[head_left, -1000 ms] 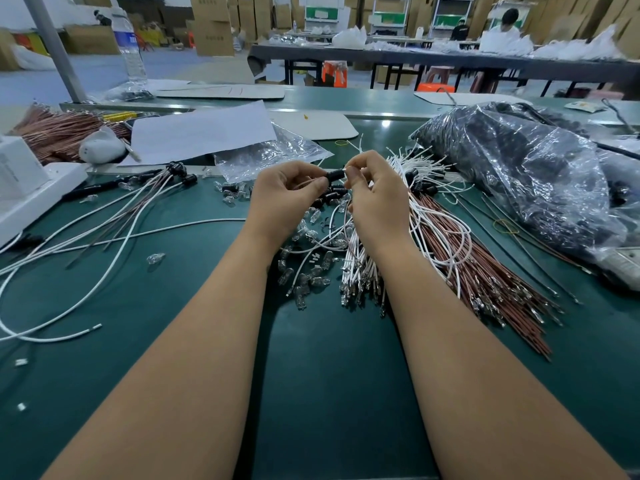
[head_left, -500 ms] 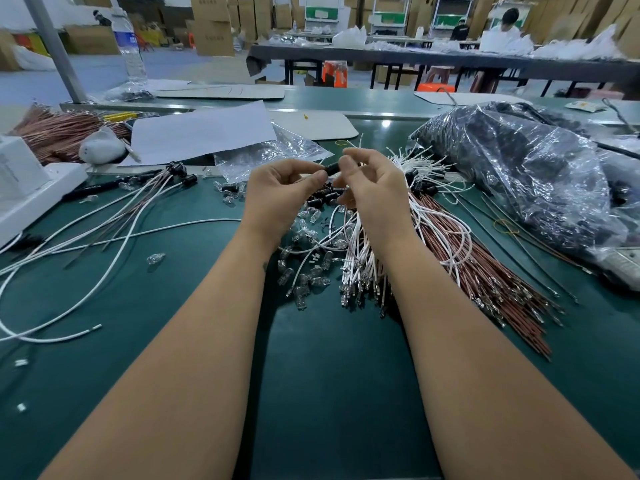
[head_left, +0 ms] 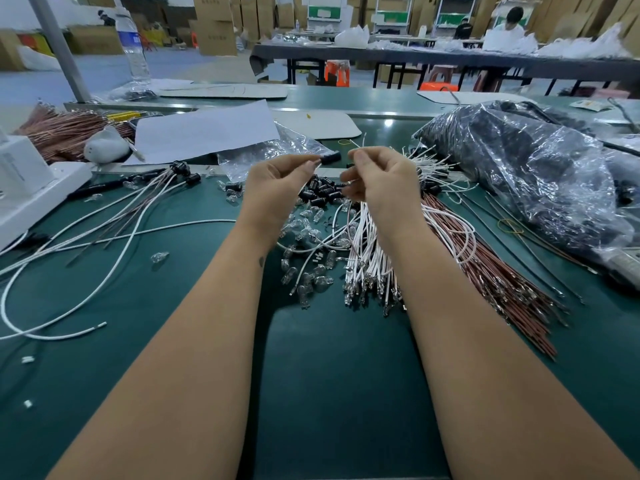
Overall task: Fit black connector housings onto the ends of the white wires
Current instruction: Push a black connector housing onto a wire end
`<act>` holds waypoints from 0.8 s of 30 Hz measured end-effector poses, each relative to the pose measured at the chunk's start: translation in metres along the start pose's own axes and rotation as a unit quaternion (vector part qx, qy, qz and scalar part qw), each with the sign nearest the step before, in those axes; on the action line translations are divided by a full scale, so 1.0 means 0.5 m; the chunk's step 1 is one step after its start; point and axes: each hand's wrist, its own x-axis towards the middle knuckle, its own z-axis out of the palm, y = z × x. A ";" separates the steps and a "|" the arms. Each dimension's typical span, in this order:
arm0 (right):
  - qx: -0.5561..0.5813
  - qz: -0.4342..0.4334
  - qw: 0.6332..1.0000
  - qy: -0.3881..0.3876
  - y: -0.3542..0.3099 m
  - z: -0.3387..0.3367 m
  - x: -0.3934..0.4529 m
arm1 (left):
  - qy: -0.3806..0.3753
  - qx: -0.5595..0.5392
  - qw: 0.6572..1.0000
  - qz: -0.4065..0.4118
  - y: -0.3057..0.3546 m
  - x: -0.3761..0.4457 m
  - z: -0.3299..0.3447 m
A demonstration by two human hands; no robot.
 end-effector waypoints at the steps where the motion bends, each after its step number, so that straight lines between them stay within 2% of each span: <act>1: -0.023 -0.005 0.999 0.025 -0.004 -0.006 0.005 | 0.024 -0.011 1.000 0.003 0.000 0.001 -0.006; 4: -0.145 -0.027 0.985 0.089 -0.003 -0.022 0.018 | 0.081 -0.049 0.995 0.017 -0.006 0.007 -0.019; 6: -0.280 -0.040 0.957 0.067 0.009 -0.022 0.017 | 0.090 -0.041 0.995 0.025 -0.012 0.010 -0.021; 8: -0.395 -0.030 0.918 0.004 0.022 -0.011 0.010 | 0.075 0.006 0.997 0.030 -0.017 0.009 -0.014; 10: -0.511 -0.018 0.858 -0.044 0.032 0.004 0.003 | 0.060 0.066 0.996 0.030 -0.020 0.008 -0.007; 12: -0.592 -0.025 0.804 -0.049 0.037 0.019 0.001 | 0.047 0.111 0.993 0.015 -0.024 0.009 -0.003; 14: -0.620 -0.028 0.783 -0.044 0.036 0.030 -0.002 | 0.032 0.118 0.993 0.003 -0.027 0.010 -0.002; 17: -0.614 -0.019 0.787 -0.046 0.033 0.033 -0.005 | 0.028 0.119 0.992 0.012 -0.029 0.008 0.000; 19: -0.592 -0.004 0.804 -0.050 0.029 0.029 -0.007 | 0.026 0.124 0.992 0.018 -0.032 0.010 -0.001; 24: -0.455 -0.012 0.889 -0.052 0.023 0.013 -0.003 | 0.054 0.139 0.987 0.052 -0.033 0.013 0.003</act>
